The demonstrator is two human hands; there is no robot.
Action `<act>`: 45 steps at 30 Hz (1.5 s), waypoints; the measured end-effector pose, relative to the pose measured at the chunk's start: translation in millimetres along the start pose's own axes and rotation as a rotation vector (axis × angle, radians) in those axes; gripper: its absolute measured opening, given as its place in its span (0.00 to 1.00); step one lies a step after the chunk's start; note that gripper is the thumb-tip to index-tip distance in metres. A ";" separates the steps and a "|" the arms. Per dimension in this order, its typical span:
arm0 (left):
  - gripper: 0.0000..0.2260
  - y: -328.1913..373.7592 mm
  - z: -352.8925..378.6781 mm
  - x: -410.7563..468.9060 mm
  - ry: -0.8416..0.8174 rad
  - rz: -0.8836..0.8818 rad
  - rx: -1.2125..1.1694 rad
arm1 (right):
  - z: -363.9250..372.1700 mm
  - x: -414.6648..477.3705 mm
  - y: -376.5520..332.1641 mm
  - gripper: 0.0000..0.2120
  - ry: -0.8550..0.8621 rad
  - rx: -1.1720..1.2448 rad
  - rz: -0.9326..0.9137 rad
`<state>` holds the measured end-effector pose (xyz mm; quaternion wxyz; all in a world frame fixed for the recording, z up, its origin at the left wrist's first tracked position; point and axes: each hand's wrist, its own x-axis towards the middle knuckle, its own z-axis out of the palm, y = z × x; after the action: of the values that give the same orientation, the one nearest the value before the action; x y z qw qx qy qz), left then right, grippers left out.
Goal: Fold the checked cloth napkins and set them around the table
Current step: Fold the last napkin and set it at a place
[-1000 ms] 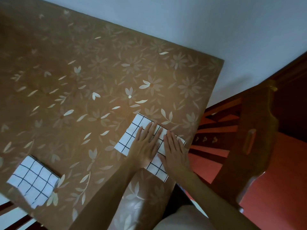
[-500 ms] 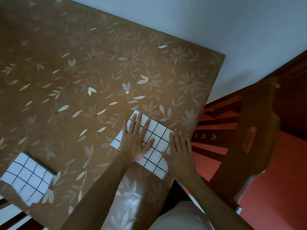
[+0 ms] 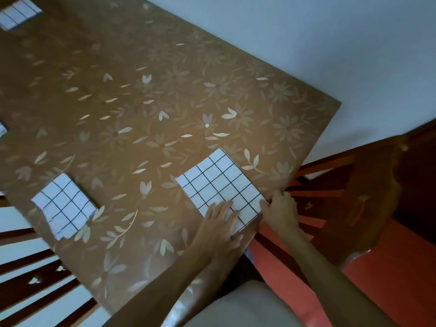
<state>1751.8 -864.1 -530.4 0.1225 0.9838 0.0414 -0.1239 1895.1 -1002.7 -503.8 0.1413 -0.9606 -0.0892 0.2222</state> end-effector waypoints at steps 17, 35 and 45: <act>0.21 -14.6 -6.2 -32.9 0.205 -0.047 -0.087 | -17.6 -48.9 2.4 0.10 -0.370 0.838 -0.103; 0.13 -75.0 -48.5 -26.1 0.134 -0.438 -1.148 | -15.8 -3.6 -12.7 0.05 -0.190 0.439 -0.334; 0.01 -93.9 -39.4 9.2 0.169 -0.569 -1.097 | -3.0 27.3 -23.5 0.09 -0.210 0.547 -0.098</act>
<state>1759.4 -763.0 -517.4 0.5683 0.7347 0.3689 -0.0340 1918.1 -974.8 -504.9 0.3954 -0.8532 -0.0863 0.3290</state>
